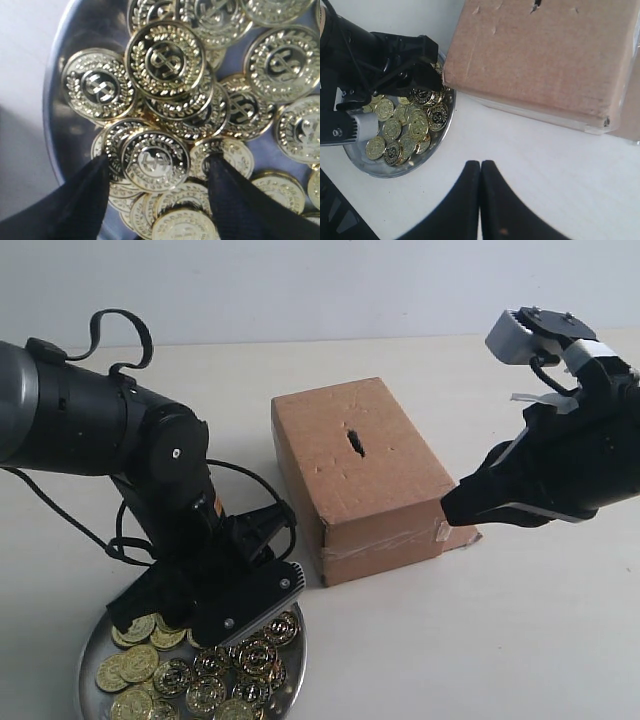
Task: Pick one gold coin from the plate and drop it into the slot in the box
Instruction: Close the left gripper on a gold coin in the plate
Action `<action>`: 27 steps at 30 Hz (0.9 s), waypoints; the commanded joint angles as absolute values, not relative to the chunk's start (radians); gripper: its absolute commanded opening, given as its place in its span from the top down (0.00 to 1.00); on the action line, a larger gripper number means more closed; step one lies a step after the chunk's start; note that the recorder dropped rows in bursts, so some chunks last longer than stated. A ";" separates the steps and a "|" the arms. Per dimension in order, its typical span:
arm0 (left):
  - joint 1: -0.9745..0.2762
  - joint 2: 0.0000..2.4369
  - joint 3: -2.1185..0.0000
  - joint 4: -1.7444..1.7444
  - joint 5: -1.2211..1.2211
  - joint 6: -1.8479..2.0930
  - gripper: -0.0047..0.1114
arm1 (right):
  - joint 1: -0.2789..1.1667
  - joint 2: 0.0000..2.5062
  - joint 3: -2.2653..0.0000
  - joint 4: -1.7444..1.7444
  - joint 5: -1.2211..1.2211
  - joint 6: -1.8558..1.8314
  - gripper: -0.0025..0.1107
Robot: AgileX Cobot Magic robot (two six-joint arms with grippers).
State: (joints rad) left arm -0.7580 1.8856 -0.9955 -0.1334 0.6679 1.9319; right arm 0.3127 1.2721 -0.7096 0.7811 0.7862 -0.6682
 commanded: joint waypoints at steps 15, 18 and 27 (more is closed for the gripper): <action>-0.760 1.884 -0.993 -0.137 0.670 1.932 0.47 | 0.315 1.272 -0.715 0.787 0.788 -0.679 0.98; -0.760 1.884 -0.993 -0.137 0.670 1.932 0.47 | 0.315 1.272 -0.715 0.787 0.788 -0.679 0.98; -0.792 1.884 -0.993 -0.137 0.657 1.932 0.50 | 0.315 1.272 -0.715 0.787 0.788 -0.679 0.98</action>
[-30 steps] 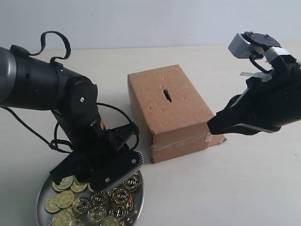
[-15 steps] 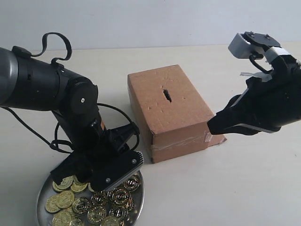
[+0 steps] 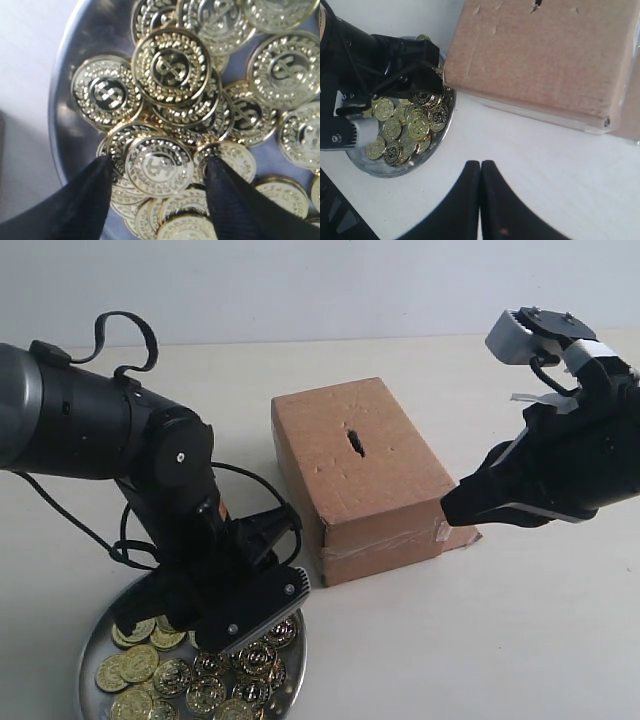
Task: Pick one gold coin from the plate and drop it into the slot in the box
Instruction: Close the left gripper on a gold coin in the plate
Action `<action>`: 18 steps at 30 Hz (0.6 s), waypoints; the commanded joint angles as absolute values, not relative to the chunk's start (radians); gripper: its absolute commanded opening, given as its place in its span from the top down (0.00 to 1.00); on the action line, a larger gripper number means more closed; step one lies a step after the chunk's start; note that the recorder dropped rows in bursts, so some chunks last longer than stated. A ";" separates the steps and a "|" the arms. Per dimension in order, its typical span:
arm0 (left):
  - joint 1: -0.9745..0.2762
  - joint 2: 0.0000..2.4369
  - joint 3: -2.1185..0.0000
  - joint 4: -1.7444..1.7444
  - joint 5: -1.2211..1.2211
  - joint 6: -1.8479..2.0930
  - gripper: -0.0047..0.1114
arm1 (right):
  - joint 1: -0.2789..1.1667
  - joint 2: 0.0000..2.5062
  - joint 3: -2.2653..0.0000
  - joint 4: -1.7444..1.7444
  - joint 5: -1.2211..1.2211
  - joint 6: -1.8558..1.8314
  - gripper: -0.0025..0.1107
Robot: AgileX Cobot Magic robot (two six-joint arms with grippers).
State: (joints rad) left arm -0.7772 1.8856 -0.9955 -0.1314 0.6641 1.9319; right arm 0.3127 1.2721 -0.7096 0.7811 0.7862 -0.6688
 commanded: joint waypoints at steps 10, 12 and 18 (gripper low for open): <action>-0.792 1.884 -0.993 -0.137 0.659 1.932 0.50 | 0.315 1.272 -0.715 0.787 0.788 -0.679 0.98; -0.792 1.884 -0.993 -0.137 0.659 1.932 0.50 | 0.315 1.272 -0.715 0.787 0.788 -0.679 0.98; -0.792 1.884 -0.993 -0.137 0.659 1.929 0.56 | 0.315 1.272 -0.715 0.787 0.788 -0.679 0.98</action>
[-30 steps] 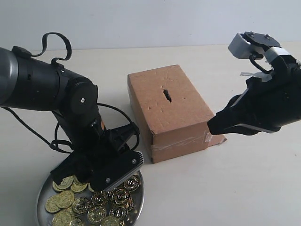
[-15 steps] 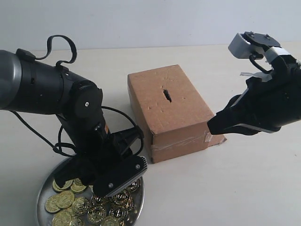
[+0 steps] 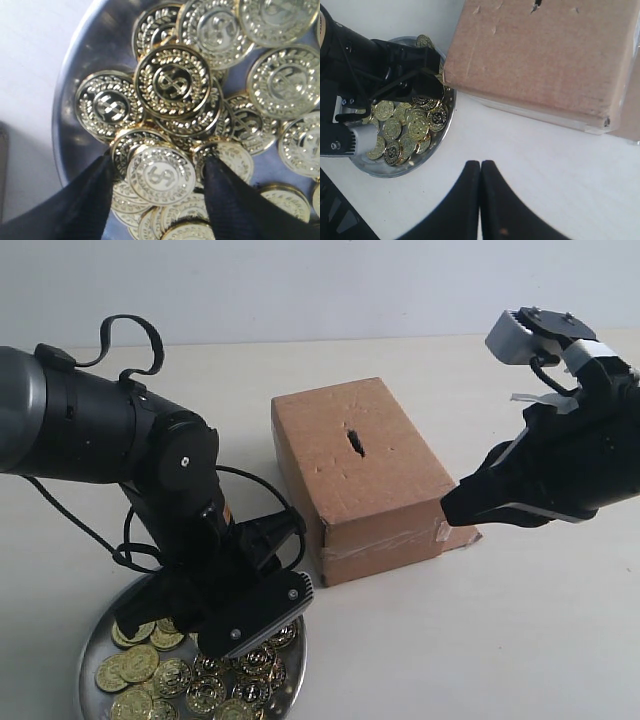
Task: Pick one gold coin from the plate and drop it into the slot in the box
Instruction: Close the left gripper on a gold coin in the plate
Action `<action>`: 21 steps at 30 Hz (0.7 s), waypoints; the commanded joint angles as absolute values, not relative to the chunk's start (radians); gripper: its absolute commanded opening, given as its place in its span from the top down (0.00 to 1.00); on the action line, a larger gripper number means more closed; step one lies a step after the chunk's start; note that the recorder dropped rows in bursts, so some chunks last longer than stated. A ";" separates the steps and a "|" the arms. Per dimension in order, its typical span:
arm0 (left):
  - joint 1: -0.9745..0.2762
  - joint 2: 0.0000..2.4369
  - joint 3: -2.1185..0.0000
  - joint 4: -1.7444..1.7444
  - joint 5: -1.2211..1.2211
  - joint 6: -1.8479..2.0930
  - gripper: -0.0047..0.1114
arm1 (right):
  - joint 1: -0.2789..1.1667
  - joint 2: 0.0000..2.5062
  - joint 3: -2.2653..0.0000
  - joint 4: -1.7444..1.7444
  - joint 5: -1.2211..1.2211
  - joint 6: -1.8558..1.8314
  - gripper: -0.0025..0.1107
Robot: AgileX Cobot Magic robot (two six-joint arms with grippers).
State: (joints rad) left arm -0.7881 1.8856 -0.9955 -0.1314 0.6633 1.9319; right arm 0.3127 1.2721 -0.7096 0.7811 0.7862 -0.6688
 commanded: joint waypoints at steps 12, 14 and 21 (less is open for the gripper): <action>-0.792 1.884 -0.993 -0.134 0.666 1.929 0.60 | 0.315 1.272 -0.715 0.787 0.788 -0.679 0.98; -0.792 1.884 -0.993 -0.135 0.666 1.929 0.61 | 0.315 1.272 -0.715 0.787 0.788 -0.679 0.98; -0.792 1.884 -0.993 -0.135 0.666 1.929 0.64 | 0.315 1.272 -0.715 0.787 0.788 -0.679 0.98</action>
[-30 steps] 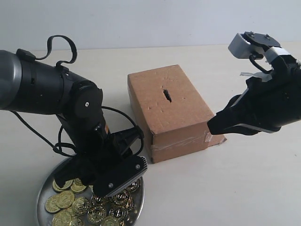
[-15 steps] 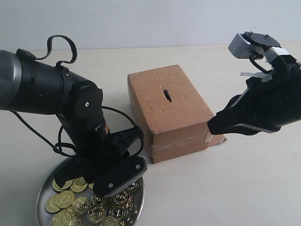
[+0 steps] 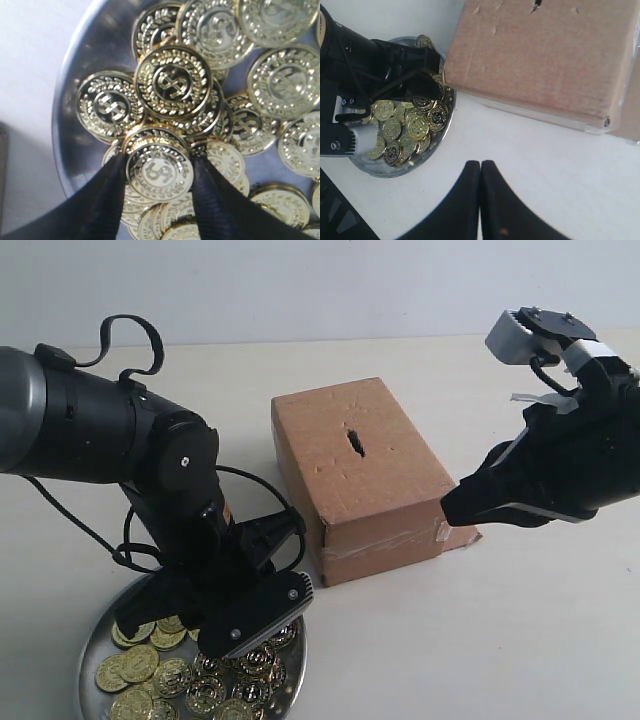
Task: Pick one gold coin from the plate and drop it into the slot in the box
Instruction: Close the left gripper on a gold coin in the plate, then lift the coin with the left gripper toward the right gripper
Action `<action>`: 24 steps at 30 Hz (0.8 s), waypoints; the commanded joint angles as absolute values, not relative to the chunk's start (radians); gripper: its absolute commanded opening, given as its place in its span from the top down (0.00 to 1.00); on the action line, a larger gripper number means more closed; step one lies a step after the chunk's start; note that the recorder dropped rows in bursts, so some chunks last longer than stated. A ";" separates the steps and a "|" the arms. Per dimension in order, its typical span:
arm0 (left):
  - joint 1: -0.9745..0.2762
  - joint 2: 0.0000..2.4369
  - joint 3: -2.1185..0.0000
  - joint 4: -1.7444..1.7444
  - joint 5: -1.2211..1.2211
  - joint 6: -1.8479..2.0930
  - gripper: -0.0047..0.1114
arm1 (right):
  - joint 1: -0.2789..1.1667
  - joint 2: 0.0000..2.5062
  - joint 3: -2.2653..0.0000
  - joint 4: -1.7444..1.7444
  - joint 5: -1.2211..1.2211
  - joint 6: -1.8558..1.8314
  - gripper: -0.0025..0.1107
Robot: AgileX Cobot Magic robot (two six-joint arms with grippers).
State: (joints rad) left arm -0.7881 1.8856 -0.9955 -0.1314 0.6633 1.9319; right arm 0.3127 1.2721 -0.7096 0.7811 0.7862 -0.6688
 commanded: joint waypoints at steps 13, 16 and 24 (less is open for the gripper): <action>-0.790 1.843 -0.993 -0.124 0.670 1.862 0.64 | 0.315 1.272 -0.715 0.787 0.788 -0.679 0.98; -0.790 1.791 -0.993 -0.084 0.676 1.719 0.64 | 0.315 1.272 -0.715 0.824 0.784 -0.679 0.98; -0.788 1.487 -0.993 -0.059 0.670 1.307 0.64 | 0.315 1.273 -0.715 1.372 0.839 -0.982 0.98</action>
